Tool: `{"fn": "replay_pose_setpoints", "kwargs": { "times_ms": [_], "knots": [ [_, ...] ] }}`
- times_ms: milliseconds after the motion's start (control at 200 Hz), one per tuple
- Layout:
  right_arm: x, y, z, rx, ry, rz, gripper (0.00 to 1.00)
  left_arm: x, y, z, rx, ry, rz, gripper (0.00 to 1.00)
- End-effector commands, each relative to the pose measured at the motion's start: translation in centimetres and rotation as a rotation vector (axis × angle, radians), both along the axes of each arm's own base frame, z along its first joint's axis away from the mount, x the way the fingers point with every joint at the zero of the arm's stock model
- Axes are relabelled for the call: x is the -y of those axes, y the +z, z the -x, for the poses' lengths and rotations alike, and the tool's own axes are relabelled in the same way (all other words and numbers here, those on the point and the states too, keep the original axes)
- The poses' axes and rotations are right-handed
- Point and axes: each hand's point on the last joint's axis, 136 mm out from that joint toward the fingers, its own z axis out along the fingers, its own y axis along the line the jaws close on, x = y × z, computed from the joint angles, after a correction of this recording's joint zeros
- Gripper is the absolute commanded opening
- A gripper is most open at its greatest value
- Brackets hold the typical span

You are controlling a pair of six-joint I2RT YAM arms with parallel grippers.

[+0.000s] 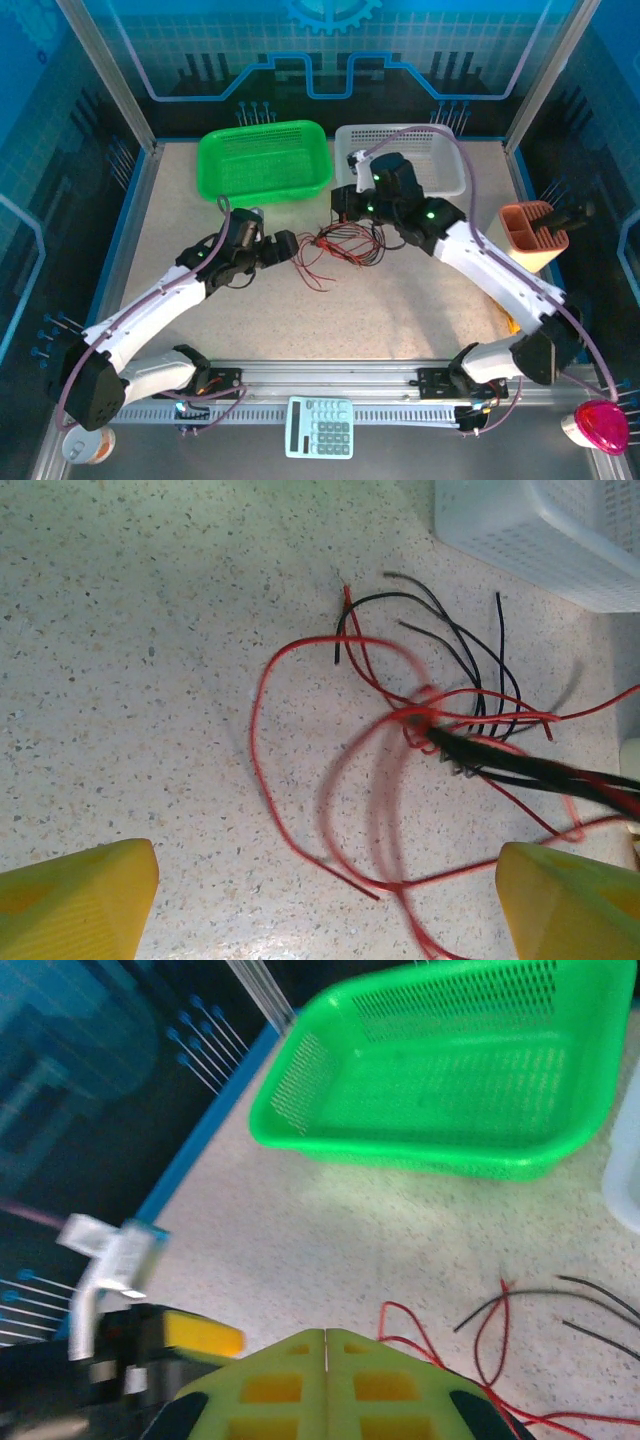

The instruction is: Untangle the cables

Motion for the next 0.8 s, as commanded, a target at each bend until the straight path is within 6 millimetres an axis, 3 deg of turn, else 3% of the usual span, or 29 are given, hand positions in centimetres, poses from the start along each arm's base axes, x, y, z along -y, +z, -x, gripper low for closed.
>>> {"fn": "replay_pose_setpoints", "kwargs": {
  "times_ms": [0, 90, 265, 410, 795],
  "knots": [
    [-1.0, -5.7, -0.7, -0.112, 0.038, 0.059, 0.00, 0.9, 2.9, -0.5, 0.084, -0.045, 0.028, 0.89],
    [-1.5, -6.2, -1.0, -0.120, 0.037, 0.054, 0.00, 1.0, 3.7, -0.6, 0.122, -0.068, 0.030, 0.90],
    [-1.9, -3.8, -1.1, -0.089, 0.050, 0.029, 0.00, 2.2, 4.7, -0.6, 0.214, -0.160, 0.051, 0.90],
    [-2.1, -2.7, -0.7, -0.086, 0.058, -0.010, 0.00, 3.1, 4.3, -1.0, 0.261, -0.220, 0.057, 0.85],
    [-2.5, -1.4, 0.0, -0.105, 0.065, -0.092, 0.00, 6.8, 4.2, -4.4, 0.332, -0.336, 0.006, 0.82]
  ]
}}
